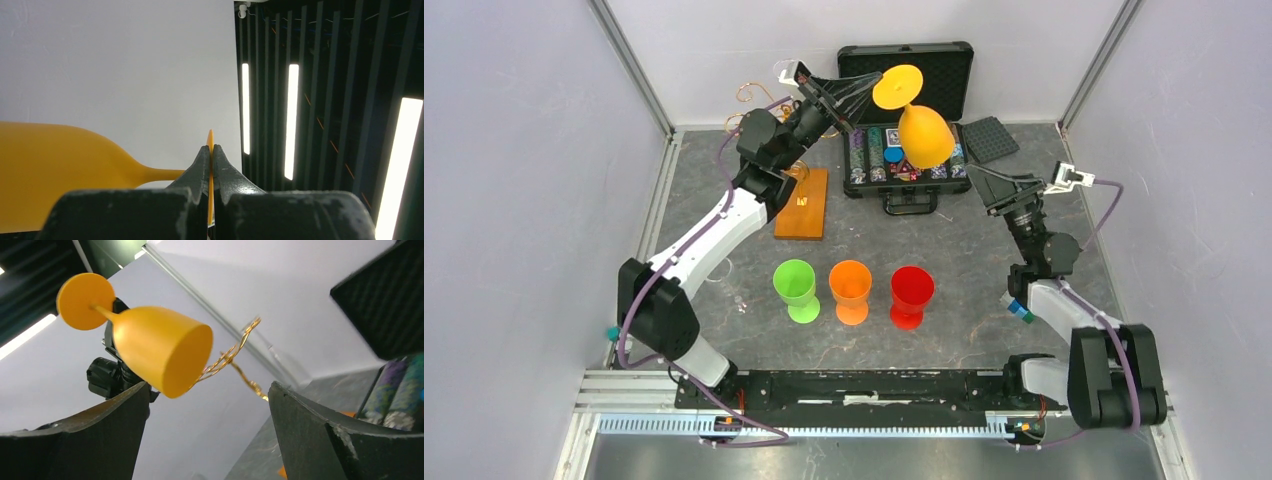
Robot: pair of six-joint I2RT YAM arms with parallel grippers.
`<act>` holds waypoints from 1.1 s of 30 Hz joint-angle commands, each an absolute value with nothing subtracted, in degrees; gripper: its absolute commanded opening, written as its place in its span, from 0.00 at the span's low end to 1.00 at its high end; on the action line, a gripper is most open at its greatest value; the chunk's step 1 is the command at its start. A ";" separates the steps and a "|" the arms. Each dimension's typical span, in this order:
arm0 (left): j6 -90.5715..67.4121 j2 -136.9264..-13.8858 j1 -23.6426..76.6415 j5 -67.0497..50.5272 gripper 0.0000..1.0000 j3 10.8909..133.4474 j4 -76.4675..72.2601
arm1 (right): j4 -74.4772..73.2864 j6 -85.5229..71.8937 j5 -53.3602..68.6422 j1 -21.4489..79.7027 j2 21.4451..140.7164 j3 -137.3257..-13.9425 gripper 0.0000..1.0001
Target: Take the wine glass off the wine glass rack
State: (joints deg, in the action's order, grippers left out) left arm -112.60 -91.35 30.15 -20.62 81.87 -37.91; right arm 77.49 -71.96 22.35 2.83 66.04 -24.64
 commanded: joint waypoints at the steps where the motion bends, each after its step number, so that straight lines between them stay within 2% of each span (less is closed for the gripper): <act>1: -115.34 -87.23 31.27 -19.08 0.02 81.54 -42.01 | 109.99 -86.08 28.90 2.62 71.77 -27.33 0.93; 10: -114.62 -87.52 33.55 -18.05 0.02 81.92 -41.49 | 112.15 -87.44 32.95 4.96 73.11 -30.57 0.95; 24: -114.08 -87.80 36.08 -16.79 0.02 81.38 -41.13 | 112.16 -87.05 31.06 6.49 71.00 -36.43 0.94; 29: -114.70 -87.54 36.47 -16.23 0.02 80.62 -41.35 | 112.19 -87.01 30.09 7.41 70.53 -37.85 0.84; 31: -115.67 -87.28 36.47 -15.08 0.02 79.72 -42.35 | 112.15 -86.64 29.60 7.88 69.78 -37.95 0.70; 33: -115.93 -86.90 36.48 -14.12 0.02 79.18 -42.71 | 112.15 -85.58 28.61 8.38 68.56 -37.71 0.61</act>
State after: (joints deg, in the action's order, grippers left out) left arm -113.03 -89.10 36.14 -16.93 80.27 -39.51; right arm 83.74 -86.78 30.30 7.44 71.64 -35.46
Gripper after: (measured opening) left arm 0.026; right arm 0.679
